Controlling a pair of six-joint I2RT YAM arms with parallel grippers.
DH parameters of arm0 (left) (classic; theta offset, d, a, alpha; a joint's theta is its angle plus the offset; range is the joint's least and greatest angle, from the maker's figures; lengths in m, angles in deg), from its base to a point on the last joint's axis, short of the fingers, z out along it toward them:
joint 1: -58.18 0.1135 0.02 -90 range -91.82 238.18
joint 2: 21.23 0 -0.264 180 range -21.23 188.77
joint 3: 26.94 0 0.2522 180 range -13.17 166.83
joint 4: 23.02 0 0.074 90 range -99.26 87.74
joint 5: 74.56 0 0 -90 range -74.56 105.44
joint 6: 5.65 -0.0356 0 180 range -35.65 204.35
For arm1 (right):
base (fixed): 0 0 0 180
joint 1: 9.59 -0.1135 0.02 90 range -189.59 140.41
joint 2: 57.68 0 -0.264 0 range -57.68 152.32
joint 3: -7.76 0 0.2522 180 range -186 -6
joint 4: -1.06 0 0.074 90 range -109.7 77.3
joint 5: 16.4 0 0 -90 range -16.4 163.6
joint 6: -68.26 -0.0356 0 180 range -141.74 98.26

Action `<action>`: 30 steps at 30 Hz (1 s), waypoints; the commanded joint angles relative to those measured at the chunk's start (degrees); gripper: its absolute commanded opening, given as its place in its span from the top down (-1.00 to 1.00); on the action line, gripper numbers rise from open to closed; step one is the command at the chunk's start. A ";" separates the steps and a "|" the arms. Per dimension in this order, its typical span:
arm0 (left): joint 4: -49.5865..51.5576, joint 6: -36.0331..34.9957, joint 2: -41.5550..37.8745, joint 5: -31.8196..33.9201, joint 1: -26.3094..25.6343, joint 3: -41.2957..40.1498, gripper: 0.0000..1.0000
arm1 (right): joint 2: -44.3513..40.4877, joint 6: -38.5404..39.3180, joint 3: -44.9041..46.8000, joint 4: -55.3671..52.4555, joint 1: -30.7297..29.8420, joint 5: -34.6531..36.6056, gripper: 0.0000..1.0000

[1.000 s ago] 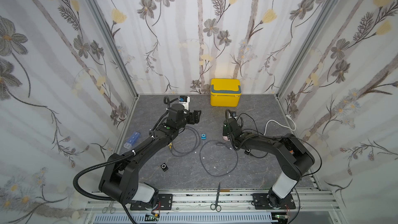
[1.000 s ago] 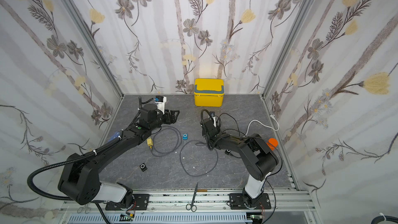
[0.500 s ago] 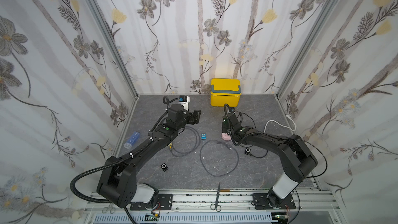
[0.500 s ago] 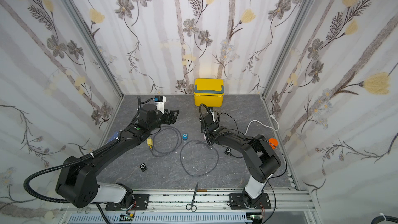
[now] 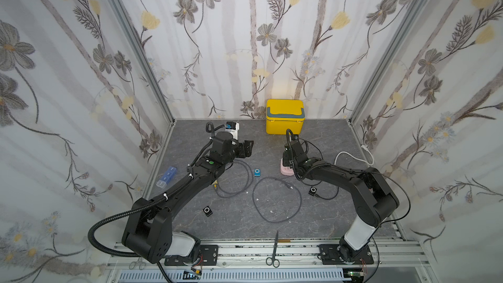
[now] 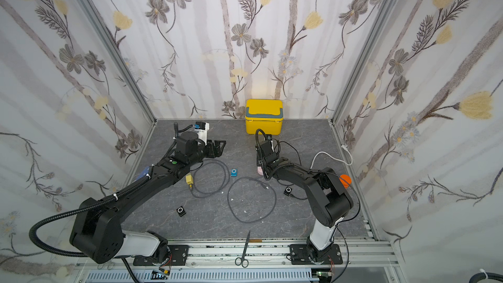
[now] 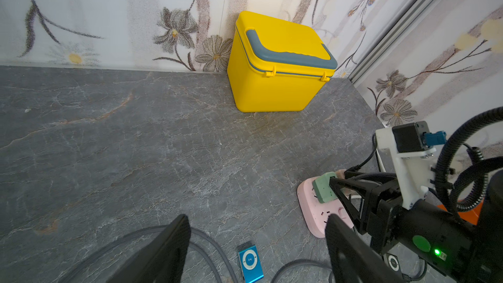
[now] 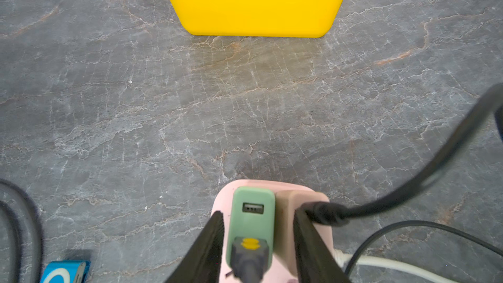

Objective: Charge mp3
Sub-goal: Insert the plug into the socket.

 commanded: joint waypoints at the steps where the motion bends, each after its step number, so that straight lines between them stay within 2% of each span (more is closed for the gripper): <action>1: 0.60 0.74 0.18 1.36 0.03 1.17 -0.62 | 1.00 -0.13 -1.09 -2.88 0.28 -2.61 0.18; 12: 1.19 1.97 0.85 1.05 0.06 2.04 -0.62 | 4.38 -1.51 -4.17 -11.74 1.26 -7.02 0.25; 19: 1.26 2.14 0.47 1.42 0.04 1.89 -0.62 | 1.06 -1.51 -3.71 -11.27 1.20 -9.42 0.23; 24: 1.24 2.50 0.38 0.71 0.04 1.67 -0.62 | 0.34 -0.23 -7.94 -14.80 0.86 -6.38 0.15; 30: 1.32 2.65 0.35 0.58 0.04 1.19 -0.62 | 0.00 -0.44 -7.50 -16.47 0.74 -4.17 0.12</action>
